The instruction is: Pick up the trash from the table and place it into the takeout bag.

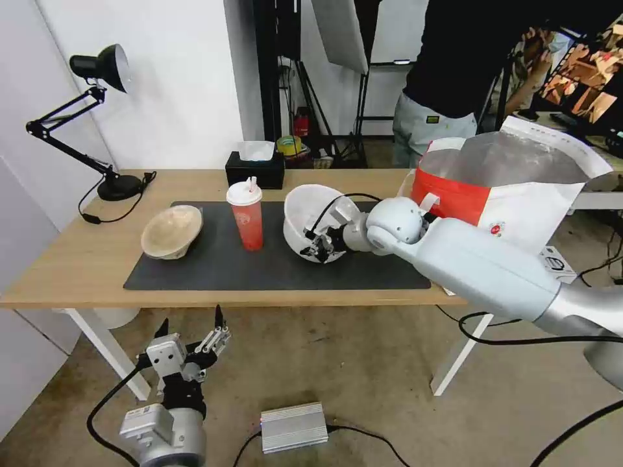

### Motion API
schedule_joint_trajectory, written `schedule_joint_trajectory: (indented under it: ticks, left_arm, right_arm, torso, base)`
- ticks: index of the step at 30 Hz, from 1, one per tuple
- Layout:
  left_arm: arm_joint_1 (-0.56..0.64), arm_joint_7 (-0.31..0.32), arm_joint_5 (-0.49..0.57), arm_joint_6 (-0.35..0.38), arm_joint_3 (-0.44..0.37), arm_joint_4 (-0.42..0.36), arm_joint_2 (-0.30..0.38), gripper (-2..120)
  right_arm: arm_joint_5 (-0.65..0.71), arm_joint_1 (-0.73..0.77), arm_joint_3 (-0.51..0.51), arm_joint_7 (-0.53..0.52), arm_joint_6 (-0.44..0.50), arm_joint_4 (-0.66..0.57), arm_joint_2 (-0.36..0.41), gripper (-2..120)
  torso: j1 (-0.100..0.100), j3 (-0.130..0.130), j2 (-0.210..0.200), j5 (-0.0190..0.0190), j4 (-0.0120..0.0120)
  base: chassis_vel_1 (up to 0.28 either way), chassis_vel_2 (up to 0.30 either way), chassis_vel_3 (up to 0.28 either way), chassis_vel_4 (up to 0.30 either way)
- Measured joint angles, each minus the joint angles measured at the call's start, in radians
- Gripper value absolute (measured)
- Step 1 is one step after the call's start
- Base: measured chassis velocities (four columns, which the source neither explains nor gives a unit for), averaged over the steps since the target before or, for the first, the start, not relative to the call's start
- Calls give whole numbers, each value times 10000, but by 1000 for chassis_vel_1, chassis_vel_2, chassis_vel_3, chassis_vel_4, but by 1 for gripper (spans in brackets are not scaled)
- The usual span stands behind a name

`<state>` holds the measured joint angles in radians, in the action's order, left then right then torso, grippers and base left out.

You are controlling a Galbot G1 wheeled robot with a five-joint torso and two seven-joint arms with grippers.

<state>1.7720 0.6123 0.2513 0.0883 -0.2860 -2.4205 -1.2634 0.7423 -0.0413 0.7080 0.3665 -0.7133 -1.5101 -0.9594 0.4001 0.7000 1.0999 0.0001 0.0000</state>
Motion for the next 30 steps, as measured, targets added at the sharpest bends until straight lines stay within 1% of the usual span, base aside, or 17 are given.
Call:
schedule_joint_trajectory:
  ticks: [12,19,24,30]
  left_arm:
    - [43,2,-41,-10,-23,-5,29,100]
    - [59,6,-73,-27,-41,-22,30,100]
    - [105,14,-143,-31,-48,-111,28,100]
    - [103,21,-168,-32,-41,-124,19,100]
  right_arm:
    - [109,0,-157,-262,-75,-657,726,0]
    - [697,-195,-509,-435,-76,-1321,1181,0]
    - [1029,-659,-671,-479,-50,-1690,1377,0]
    - [1487,-1037,-776,-629,-26,-1897,1396,0]
  torso:
    - [-1,0,2,0,0]
    - [-2,0,1,-1,-1]
    - [-2,0,2,-1,-1]
    - [-1,0,2,-1,-1]
  base:
    - [0,0,0,0]
    - [0,0,0,0]
    - [0,0,0,0]
    - [0,0,0,0]
